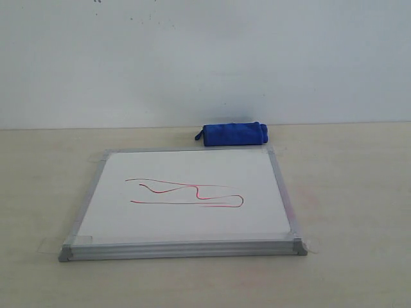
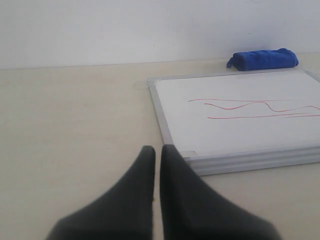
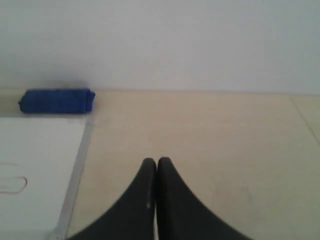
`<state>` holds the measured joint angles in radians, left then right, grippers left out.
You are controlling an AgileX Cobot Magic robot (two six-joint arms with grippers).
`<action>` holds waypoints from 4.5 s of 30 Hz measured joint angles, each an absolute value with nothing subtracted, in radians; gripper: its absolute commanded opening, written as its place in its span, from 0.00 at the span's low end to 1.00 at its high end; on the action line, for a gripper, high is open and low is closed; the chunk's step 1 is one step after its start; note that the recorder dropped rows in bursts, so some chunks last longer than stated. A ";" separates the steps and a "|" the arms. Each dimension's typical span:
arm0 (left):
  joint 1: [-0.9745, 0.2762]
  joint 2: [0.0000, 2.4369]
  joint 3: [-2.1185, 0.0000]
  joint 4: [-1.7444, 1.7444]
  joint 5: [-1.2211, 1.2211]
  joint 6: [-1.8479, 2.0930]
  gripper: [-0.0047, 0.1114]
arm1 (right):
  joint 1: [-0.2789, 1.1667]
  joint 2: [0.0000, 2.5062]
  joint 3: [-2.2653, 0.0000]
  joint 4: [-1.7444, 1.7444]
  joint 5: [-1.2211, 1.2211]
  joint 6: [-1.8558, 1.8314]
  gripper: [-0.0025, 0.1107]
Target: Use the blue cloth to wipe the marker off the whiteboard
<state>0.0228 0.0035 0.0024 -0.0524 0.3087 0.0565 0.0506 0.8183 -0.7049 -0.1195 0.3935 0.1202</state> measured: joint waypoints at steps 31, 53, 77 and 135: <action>0.023 0.004 0.002 -0.052 0.309 0.057 0.07 | 0.480 1.568 -0.910 0.077 -0.127 -0.252 0.02; 0.023 0.004 0.002 -0.052 0.307 0.057 0.07 | 0.312 2.114 -1.816 0.000 0.789 -0.843 0.02; 0.023 0.004 0.002 -0.052 0.307 0.057 0.07 | 0.380 2.457 -2.250 -0.034 0.647 -1.152 0.02; 0.023 0.004 0.002 -0.052 0.307 0.057 0.07 | 0.311 2.600 -2.282 0.101 0.505 -1.054 0.59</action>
